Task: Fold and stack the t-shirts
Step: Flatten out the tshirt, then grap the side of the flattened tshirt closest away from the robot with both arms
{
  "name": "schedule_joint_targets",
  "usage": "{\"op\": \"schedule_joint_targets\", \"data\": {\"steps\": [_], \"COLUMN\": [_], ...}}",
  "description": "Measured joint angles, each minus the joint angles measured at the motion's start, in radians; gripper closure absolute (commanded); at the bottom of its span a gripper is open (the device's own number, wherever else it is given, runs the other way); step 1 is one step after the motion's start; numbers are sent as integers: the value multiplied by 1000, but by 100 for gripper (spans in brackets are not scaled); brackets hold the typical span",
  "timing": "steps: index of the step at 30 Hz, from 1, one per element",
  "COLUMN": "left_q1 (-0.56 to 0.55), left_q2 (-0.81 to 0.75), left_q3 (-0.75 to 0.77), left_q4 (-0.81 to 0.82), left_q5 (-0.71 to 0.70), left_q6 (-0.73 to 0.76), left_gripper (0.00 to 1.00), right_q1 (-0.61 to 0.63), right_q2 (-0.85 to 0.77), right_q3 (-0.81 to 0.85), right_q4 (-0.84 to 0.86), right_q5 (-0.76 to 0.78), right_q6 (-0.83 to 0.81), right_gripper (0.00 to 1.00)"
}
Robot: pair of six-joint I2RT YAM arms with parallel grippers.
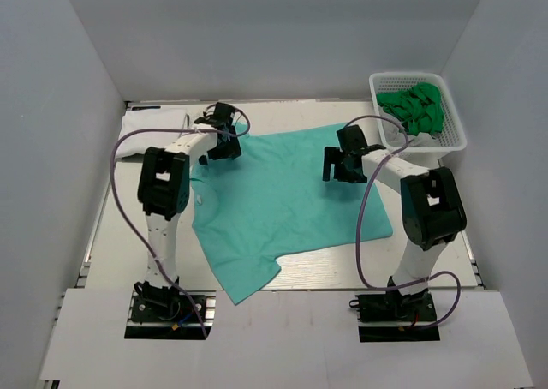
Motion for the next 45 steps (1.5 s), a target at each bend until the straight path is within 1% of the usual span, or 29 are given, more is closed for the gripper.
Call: {"op": "schedule_joint_targets", "data": {"steps": [2,4,8,13,18,22,24,26,29,31,32,33,36,38,39,41,45], "left_q1": [11,23,47,73,89,89,87,82,82,72,68,63,48,35,29,21,-7], "left_q2": [96,152,233,338,373,349,281,168,-32,-196,-282,-369,-677,-829,-879,-927,-1015], "left_q3": [109,197,320,497,570,587,531,435,296,166,93,6,-330,-513,-583,-679,-861], "left_q4": [-8,-10,-13,-11,18,-10,-36,-92,-197,-251,-284,-279,-290,-328,-359,-408,-409], "left_q5": [-2,-9,14,70,160,190,187,175,171,167,171,188,280,337,364,402,477], "left_q6": [-3,4,11,79,145,161,151,112,29,-23,-45,-61,-105,-129,-141,-161,-217], "left_gripper": [0,0,0,0,0,0,0,0,0,0,0,0,0,0,0,0,0], "right_q1": [0,0,0,0,0,0,0,0,-1,-2,-2,-2,-2,-2,-2,-2,-2], "right_q2": [42,81,121,171,233,214,169,84,-73,-180,-235,-281,-417,-484,-513,-555,-604], "right_q3": [13,34,78,148,258,294,277,217,99,10,-41,-84,-222,-293,-324,-362,-384], "right_q4": [0,-5,-10,-24,-58,-72,-73,-68,-59,-51,-51,-47,-50,-56,-60,-77,-88], "right_q5": [0,0,-4,-8,-11,-26,-36,-49,-58,-60,-61,-61,-55,-50,-47,-35,-9], "right_q6": [5,6,7,0,-13,-14,-5,15,62,100,123,142,202,234,250,270,287], "right_gripper": [10,10,10,10,10,10,10,10,10,10,10,10,10,10,10,10,10]}}
